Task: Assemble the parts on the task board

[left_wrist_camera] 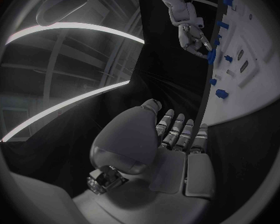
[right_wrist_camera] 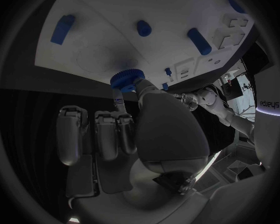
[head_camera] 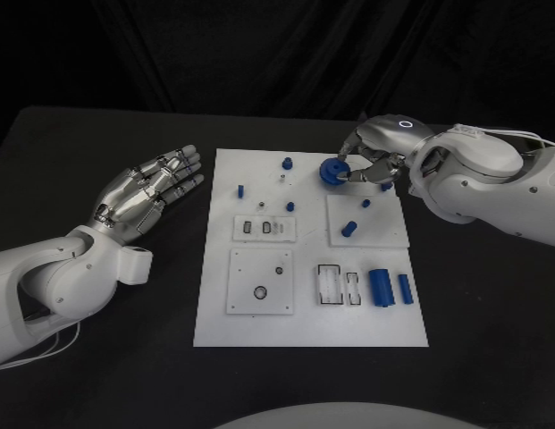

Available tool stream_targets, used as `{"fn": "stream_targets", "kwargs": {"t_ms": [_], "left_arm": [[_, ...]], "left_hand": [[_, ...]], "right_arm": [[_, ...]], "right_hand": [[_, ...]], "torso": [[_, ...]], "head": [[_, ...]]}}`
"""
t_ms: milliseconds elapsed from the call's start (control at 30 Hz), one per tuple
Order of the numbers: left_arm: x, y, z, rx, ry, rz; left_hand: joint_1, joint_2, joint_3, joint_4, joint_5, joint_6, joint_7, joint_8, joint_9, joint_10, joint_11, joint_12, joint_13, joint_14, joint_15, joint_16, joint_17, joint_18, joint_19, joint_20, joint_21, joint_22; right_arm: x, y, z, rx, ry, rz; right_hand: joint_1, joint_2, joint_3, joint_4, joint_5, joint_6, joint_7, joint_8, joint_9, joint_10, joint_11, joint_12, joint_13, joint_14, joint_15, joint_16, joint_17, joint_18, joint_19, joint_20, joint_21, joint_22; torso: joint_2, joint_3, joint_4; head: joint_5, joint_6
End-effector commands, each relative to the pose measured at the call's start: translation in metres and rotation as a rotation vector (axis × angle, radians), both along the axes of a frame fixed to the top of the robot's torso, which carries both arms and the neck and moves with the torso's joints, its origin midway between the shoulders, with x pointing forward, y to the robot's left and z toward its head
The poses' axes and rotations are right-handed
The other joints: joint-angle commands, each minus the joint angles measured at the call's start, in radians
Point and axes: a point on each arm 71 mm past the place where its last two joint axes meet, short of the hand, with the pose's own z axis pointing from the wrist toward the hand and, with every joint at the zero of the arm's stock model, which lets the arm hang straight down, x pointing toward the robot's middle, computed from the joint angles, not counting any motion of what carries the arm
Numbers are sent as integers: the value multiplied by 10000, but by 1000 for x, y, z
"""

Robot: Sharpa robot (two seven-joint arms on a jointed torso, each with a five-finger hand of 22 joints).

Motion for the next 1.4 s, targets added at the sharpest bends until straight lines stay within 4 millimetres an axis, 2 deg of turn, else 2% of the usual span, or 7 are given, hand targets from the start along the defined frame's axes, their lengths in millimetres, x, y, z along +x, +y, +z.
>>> {"fn": "stream_targets", "kwargs": {"t_ms": [33, 300, 600, 867, 1400], "left_arm": [[-3, 3, 11, -978, -1360, 198], [-3, 2, 10, -982, -1295, 219], [-3, -1, 11, -1027, -1265, 141], [-3, 0, 11, -1012, -1248, 156], [-2, -2, 10, -1022, -1226, 89]], "left_hand": [[49, -31, 64, 6, -3, -13, 81, 31, 7, -7, 56, 74, 11, 5, 47, 70, 12, -86, -42, 20, -49, -11], [44, -39, 71, 4, -6, 3, 84, 34, 9, -1, 59, 84, 12, 7, 50, 75, 13, -91, -41, 20, -48, -11], [37, -50, 85, 2, -6, 23, 88, 39, 12, 10, 65, 100, 15, 17, 56, 97, 16, -98, -35, 20, -47, -9], [37, -50, 85, 2, -6, 23, 88, 39, 12, 10, 65, 100, 15, 17, 56, 97, 16, -98, -35, 20, -47, -9], [23, -62, 114, -1, 0, 44, 91, 46, 16, 25, 77, 120, 18, 24, 69, 113, 18, -112, -29, 20, -45, -8]], "right_arm": [[0, 7, 1, 40, 64, 133], [-1, 33, 1, 28, 116, 717], [3, 58, 1, 61, -10, 1265], [6, 69, 3, 161, -202, 1469], [13, 76, 3, 127, -270, 1412]], "right_hand": [[28, -22, 1, 8, -56, 378, -286, -2, -6, 1041, -58, 27, 2633, 1042, -68, 25, 2634, -173, 277, -78, 37, 2133], [25, -15, 4, 12, -98, 368, -276, -15, 3, 1041, -50, 27, 2633, 1042, -63, 25, 2634, -174, 278, -78, 36, 2134], [27, -10, 7, 12, -127, 351, -267, -31, 9, 1041, -43, 27, 2633, 1042, -58, 25, 2634, -174, 279, -76, 36, 2135], [47, -1, 21, -2, -149, 314, -238, -64, 16, 1041, -20, 27, 2633, 1042, -45, 25, 2634, -158, 234, -71, -19, 2108], [87, 34, 66, -34, -190, 128, -148, -222, 23, 1041, 64, 27, 2633, 1042, 21, 25, 2634, -136, 171, -23, -104, 2074]], "torso": [[0, -1, -5], [12, 5, 18], [5, -1, 6], [1, -5, 23], [1, 4, 10]], "head": [[24, 1], [0, 8], [26, 5], [8, 14], [-40, 1]]}}
